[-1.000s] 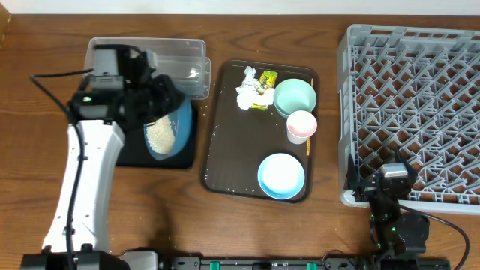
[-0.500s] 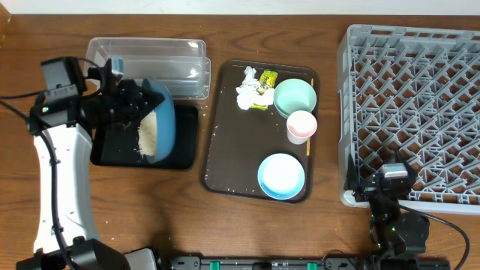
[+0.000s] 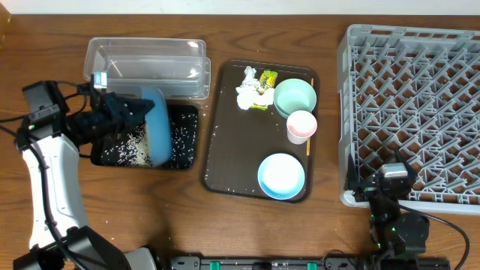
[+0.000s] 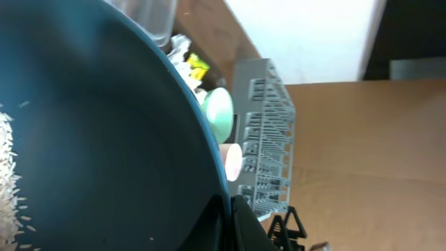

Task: Sort waste into correct bins and load items into the dishwasher rack
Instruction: 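Tilt the blue plate with the left gripper to pour rice onto the black tray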

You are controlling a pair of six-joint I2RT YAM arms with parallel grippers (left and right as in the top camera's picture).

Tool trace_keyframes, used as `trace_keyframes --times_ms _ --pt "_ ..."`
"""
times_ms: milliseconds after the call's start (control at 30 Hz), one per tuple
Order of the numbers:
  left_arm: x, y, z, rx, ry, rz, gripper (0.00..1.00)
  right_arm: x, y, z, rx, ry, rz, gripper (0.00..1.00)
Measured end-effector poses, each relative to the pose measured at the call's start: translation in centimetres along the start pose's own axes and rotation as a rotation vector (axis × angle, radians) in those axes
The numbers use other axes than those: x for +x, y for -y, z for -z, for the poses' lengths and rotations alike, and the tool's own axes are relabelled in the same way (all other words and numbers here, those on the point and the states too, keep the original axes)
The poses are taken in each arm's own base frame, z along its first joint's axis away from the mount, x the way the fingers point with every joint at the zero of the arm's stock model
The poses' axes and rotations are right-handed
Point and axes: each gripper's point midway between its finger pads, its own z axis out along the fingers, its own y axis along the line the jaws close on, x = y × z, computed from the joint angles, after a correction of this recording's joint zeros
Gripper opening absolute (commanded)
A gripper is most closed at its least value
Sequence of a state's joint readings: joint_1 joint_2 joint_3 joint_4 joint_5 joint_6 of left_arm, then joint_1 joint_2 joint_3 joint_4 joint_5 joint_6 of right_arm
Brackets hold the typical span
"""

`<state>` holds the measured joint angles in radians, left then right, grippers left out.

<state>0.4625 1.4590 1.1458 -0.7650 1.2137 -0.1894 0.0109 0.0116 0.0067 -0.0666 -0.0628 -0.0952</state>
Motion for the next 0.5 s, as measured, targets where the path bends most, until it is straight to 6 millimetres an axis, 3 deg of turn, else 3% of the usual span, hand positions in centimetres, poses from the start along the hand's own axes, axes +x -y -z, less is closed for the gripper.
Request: trace_keyframes --times_ms 267,500 --pt "-0.4 1.4 0.3 0.142 -0.011 -0.047 0.06 0.0 0.0 0.0 0.000 0.000 0.000 0.99" --pt "-0.3 1.1 0.0 0.223 -0.039 -0.003 0.06 0.0 0.0 0.0 0.000 0.000 0.000 0.99"
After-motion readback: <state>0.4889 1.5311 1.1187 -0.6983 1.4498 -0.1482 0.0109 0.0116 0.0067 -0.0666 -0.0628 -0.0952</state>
